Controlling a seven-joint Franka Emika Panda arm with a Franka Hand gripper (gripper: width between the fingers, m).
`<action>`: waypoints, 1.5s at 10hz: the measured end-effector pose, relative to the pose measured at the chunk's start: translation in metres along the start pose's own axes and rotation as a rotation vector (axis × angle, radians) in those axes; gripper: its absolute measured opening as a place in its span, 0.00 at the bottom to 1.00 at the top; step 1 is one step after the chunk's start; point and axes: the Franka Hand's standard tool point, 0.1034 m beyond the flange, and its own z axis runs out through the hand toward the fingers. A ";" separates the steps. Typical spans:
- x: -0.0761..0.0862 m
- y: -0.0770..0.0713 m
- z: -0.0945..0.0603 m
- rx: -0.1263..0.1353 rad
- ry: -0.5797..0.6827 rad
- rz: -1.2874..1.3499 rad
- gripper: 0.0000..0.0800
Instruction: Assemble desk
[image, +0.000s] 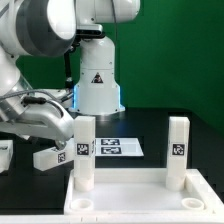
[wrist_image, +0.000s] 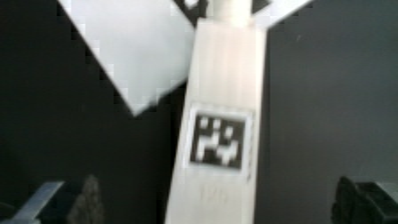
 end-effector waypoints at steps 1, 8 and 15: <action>0.008 -0.001 -0.004 0.000 -0.066 0.001 0.81; 0.021 0.001 0.014 -0.023 -0.306 0.029 0.81; 0.021 0.001 0.022 -0.031 -0.316 0.035 0.35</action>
Offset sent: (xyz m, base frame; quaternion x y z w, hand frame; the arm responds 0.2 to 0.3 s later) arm 0.0000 0.0000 0.0000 0.0000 -0.1296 0.0000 0.9916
